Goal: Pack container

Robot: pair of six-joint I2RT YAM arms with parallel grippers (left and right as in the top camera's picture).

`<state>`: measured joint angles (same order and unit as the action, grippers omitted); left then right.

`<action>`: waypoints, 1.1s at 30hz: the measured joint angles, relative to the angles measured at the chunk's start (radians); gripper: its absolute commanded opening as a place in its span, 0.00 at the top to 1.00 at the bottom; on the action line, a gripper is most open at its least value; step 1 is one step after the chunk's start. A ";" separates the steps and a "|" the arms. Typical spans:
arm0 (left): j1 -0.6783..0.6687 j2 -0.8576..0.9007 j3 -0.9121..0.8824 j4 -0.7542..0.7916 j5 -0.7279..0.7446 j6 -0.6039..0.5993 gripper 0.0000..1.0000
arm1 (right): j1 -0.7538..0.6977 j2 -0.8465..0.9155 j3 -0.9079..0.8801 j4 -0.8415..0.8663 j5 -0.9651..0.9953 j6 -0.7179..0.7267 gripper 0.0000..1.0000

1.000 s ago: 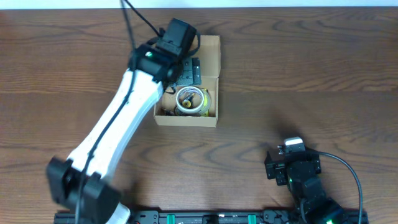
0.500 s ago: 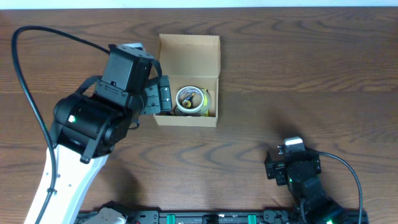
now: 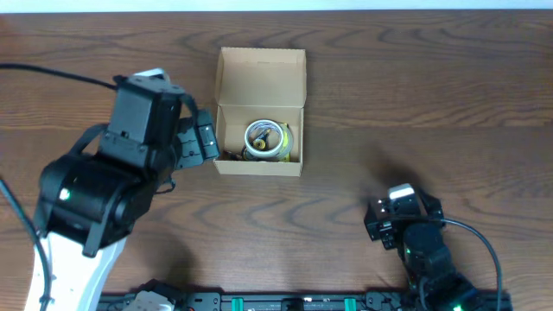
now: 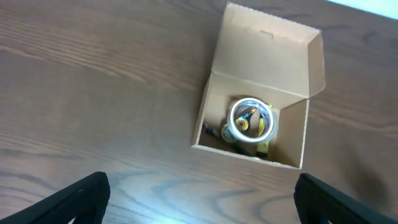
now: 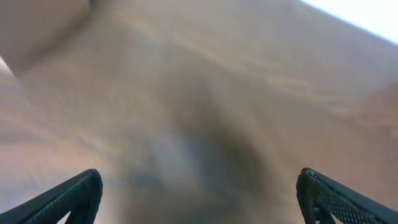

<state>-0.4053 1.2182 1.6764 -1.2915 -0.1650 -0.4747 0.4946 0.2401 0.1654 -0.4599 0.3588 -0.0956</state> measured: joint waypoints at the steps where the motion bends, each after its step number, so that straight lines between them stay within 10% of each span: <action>1: 0.000 -0.005 0.000 0.002 0.000 0.000 0.04 | 0.000 0.000 0.003 0.019 -0.013 0.000 0.01; 16: 0.071 0.026 0.001 0.027 -0.058 -0.003 0.05 | 0.000 0.766 0.870 -0.178 -0.274 0.065 0.01; 23: 0.267 0.120 0.002 0.129 0.002 -0.023 0.00 | 0.000 0.952 0.962 0.034 -0.363 0.040 0.09; 29: 0.332 0.327 0.002 0.245 0.039 -0.031 0.88 | -0.098 1.112 0.963 0.112 -0.310 0.105 0.75; 31: 0.333 0.388 0.002 0.276 0.039 -0.029 0.94 | -0.147 1.163 0.963 0.127 -0.302 0.166 0.98; 33: 0.333 0.456 0.002 0.304 0.042 -0.026 0.94 | -0.209 1.217 0.963 0.145 -0.298 0.261 0.99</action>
<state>-0.0719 1.6745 1.6779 -0.9874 -0.1230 -0.5007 0.2859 1.4570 1.1286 -0.3153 0.0608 0.1650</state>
